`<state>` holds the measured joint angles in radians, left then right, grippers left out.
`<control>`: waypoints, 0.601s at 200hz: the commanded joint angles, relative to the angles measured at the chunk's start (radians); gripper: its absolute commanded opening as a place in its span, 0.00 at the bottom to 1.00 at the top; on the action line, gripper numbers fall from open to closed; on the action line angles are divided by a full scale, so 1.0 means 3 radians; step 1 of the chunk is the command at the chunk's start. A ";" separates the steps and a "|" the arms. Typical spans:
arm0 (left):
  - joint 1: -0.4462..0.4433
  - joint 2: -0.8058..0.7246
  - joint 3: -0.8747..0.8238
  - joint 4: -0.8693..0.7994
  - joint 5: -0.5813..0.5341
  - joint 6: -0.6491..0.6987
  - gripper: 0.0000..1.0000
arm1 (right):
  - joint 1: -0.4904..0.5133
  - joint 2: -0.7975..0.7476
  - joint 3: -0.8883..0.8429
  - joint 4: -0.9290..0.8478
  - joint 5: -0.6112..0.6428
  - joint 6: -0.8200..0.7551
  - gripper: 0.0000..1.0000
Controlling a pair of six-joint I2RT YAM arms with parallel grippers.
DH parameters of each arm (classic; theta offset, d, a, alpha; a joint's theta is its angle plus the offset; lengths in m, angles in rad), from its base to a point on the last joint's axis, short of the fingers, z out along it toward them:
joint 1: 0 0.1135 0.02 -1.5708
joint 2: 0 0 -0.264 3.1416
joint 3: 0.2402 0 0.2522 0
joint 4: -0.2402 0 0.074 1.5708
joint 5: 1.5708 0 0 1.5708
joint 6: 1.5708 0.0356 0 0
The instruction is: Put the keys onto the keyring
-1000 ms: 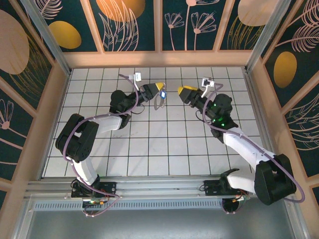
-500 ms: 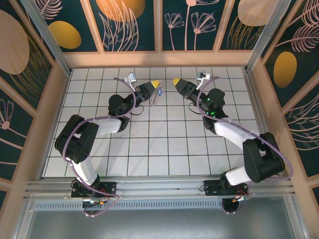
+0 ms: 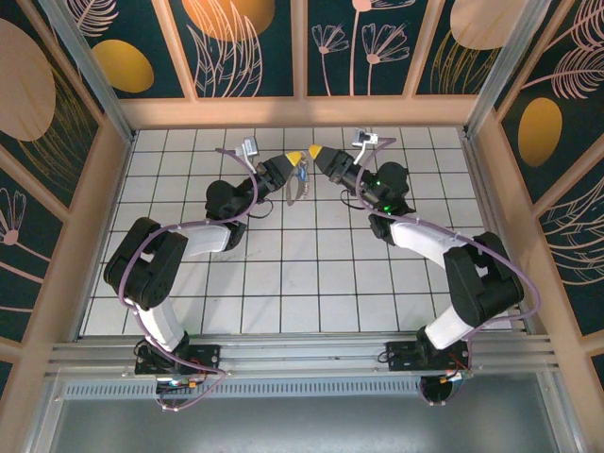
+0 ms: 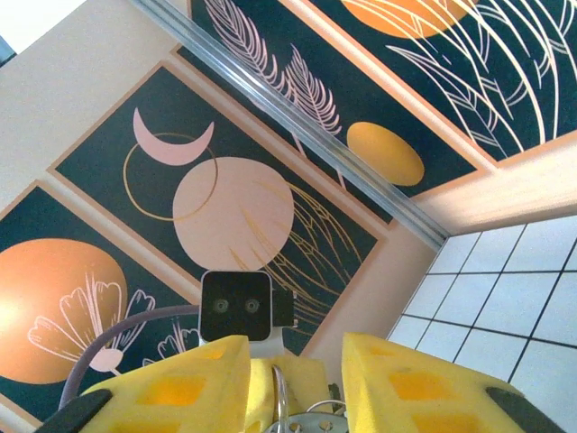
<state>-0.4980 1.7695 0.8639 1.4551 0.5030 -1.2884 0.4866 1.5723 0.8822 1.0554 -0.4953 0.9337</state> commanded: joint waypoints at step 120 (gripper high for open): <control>-0.0022 -0.0003 0.0020 0.0196 -0.0050 -0.0005 0.00 | 0.0137 0.0084 0.0056 0.0285 -0.0136 0.0029 0.28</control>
<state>-0.4980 1.7699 0.8639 1.4551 0.4957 -1.2884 0.5171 1.5871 0.8822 1.0756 -0.5171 0.9424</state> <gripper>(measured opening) 0.050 0.282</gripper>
